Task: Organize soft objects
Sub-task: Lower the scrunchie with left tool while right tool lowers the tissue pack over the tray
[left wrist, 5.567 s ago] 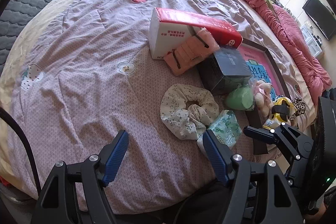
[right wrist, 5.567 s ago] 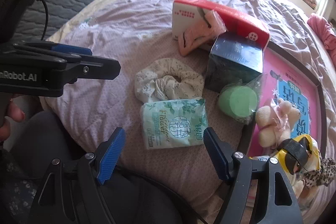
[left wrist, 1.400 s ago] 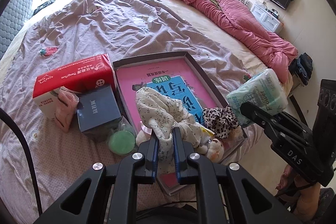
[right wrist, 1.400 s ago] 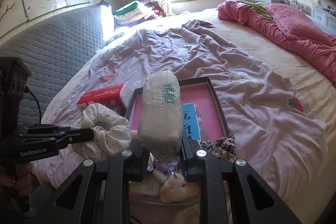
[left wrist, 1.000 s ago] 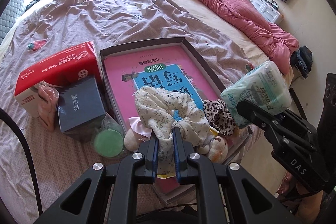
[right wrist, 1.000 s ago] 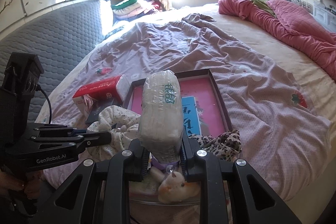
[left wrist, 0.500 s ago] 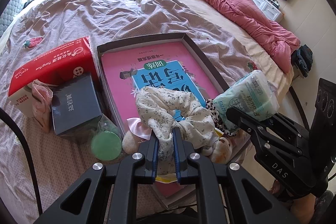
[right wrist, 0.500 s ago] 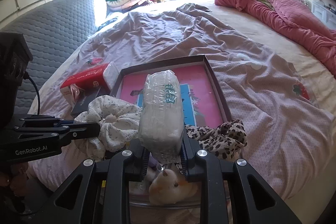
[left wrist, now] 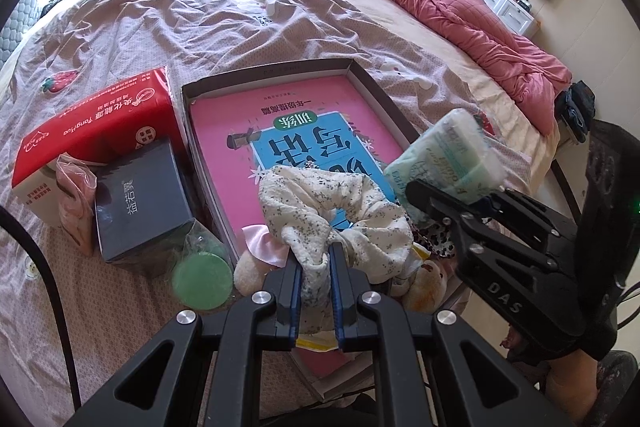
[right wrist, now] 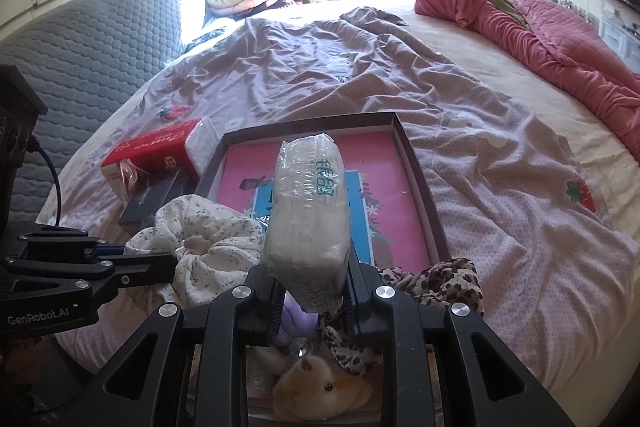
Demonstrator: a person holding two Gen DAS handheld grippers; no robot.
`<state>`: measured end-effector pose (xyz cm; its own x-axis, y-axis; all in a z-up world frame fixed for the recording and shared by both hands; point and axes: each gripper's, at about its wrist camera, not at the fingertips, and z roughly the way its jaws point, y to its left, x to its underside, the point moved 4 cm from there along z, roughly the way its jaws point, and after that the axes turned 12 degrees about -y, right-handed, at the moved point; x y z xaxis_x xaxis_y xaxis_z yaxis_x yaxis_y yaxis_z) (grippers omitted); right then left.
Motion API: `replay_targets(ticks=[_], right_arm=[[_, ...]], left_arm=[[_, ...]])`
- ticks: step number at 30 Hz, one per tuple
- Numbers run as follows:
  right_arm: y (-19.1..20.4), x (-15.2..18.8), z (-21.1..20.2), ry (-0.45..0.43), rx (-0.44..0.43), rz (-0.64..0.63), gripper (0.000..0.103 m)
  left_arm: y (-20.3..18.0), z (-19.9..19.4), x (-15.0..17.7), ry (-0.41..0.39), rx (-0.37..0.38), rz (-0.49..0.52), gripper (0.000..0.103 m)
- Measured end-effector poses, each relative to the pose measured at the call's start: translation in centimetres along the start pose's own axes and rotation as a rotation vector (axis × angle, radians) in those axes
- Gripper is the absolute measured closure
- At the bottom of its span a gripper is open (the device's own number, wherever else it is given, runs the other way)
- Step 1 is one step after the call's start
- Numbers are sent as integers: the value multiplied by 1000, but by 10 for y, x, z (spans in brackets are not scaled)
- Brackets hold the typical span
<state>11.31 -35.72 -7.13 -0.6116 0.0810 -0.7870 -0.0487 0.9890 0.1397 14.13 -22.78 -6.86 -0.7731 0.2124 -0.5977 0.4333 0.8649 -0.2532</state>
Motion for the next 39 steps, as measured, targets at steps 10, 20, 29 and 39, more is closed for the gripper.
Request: replay_targets(ticks=[10,20,29,39], right_arm=[[3,13,16,37,-15,-9,77],[0,16,16,44,-14,2,77],[0,17,12,45,-35,22,74],[-1,14,7,37,-33,37,73]], left_arm=[[1,3,1,7,-7,4,90],[2,4,2,9,-6,0,90],[1,4,2,8,-6,2,90],[0,5,2,10,-7,3,90]])
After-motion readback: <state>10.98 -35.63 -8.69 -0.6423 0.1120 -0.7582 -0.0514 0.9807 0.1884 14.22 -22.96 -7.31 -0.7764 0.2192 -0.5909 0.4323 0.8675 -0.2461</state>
